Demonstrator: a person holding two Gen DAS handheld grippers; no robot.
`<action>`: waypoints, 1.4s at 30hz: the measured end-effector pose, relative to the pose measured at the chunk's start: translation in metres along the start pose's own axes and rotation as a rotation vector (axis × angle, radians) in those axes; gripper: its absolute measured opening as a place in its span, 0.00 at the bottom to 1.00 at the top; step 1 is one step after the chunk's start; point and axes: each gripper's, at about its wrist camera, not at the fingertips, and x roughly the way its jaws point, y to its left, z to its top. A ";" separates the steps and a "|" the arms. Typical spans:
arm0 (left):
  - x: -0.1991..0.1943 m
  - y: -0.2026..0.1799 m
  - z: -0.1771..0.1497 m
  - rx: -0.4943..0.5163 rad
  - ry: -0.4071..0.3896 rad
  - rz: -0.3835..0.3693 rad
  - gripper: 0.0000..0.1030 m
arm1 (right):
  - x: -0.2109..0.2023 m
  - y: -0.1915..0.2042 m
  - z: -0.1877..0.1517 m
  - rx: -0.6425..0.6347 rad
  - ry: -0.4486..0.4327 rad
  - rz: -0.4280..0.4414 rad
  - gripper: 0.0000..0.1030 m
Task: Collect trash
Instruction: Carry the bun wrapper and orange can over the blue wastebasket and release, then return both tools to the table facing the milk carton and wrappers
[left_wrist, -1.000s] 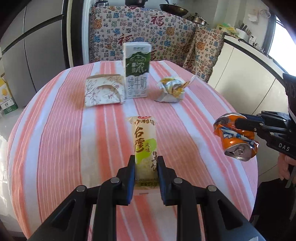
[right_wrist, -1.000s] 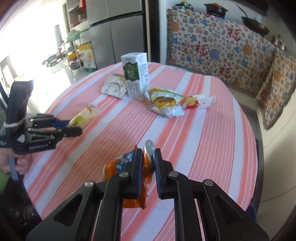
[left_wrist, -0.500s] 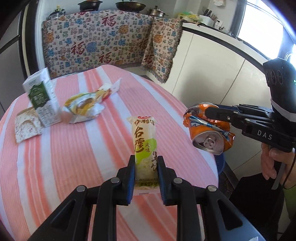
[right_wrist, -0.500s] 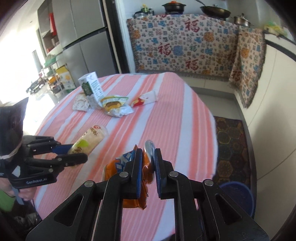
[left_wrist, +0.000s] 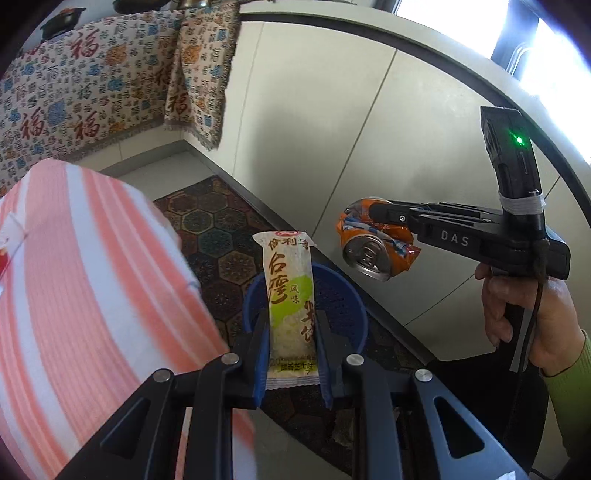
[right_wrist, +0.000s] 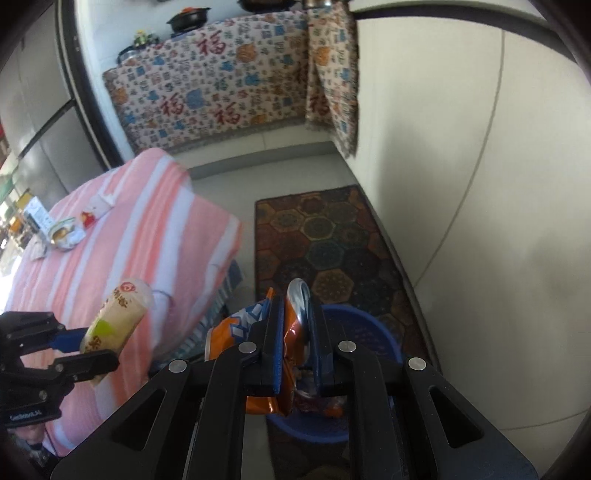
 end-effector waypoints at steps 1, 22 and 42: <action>0.010 -0.006 0.003 0.009 0.008 -0.005 0.22 | 0.003 -0.008 -0.001 0.015 0.004 -0.007 0.11; 0.153 -0.028 0.020 0.033 0.119 0.024 0.59 | 0.043 -0.086 -0.020 0.250 0.047 0.028 0.45; -0.056 0.049 -0.061 -0.082 -0.063 0.261 0.60 | 0.010 0.029 -0.014 -0.022 -0.127 0.014 0.75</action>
